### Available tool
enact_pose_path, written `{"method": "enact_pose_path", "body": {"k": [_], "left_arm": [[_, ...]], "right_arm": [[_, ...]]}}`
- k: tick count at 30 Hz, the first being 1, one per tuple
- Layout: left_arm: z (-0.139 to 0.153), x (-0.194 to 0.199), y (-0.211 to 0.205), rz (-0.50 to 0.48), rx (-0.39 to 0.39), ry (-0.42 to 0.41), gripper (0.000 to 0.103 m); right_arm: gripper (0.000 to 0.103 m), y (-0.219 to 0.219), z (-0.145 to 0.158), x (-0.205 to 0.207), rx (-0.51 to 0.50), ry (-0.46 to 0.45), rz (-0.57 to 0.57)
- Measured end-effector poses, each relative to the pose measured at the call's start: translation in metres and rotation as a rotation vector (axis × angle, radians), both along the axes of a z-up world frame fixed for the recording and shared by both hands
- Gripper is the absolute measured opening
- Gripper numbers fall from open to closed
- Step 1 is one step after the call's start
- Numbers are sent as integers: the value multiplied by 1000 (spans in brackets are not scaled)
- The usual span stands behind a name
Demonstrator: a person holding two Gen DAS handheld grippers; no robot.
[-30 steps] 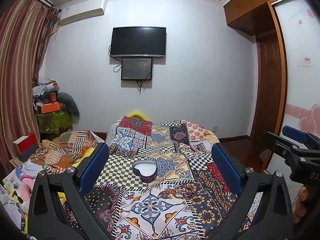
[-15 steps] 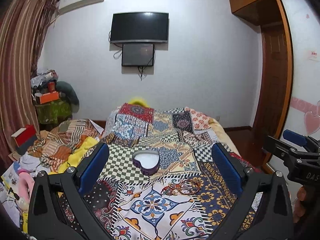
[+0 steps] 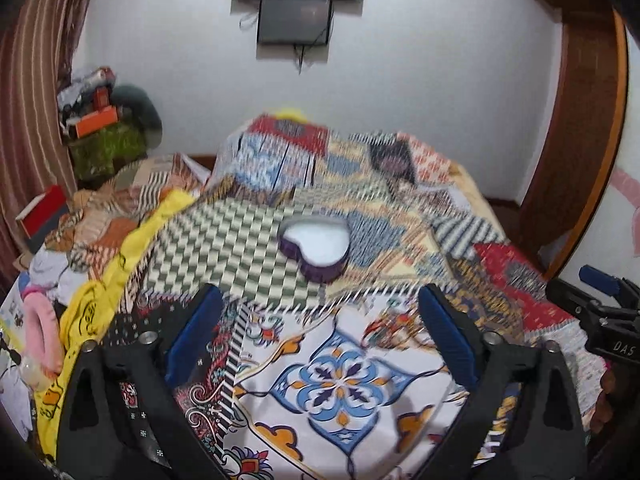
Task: Organize jewelry
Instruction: 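Lower the right gripper onto the red-and-gold beaded bracelet and close it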
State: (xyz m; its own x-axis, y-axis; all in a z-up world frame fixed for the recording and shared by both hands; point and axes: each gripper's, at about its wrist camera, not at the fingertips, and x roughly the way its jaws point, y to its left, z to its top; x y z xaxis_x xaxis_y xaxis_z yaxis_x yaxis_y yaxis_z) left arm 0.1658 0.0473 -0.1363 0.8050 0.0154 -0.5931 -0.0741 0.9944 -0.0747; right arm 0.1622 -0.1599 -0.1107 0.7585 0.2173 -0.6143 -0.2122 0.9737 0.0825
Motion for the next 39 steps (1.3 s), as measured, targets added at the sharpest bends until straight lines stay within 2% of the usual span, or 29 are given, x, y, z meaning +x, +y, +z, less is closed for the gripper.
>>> {"method": "enact_pose_path", "body": {"k": [5,7,12,16,20,25,27,31,34,36,39], "left_arm": [[-29,16,5,-25,-20,99,83],[-36,20,5,-34,-21,126,75],[-49,28,6,-69,-43,169,60],[-53,33,4,-109,-66,180,50],[-54,37,1,-147,-85,180,48],[-57,38,-6,-168,-76,181,46],[-57,37,-8,-179,-74,181,43],[-57,34,-8,-183,-75,176,43],[-58,33,-7,-179,-82,179,43],[-60,33,-6,-174,-90,186,43],[-62,32,-4,-168,-99,196,43]], "right_arm": [[98,9,-17,17,6,75,60],[95,14,-22,22,3,84,82],[73,27,-33,38,0,134,154],[63,33,-41,48,-8,169,188],[59,36,-50,54,-10,216,212],[48,45,-61,58,-53,252,237],[39,47,-62,58,-72,250,238],[31,43,-62,59,-90,245,238],[22,41,-63,60,-103,242,236],[10,41,-63,62,-104,243,245],[8,46,-63,62,-114,232,251]]}}
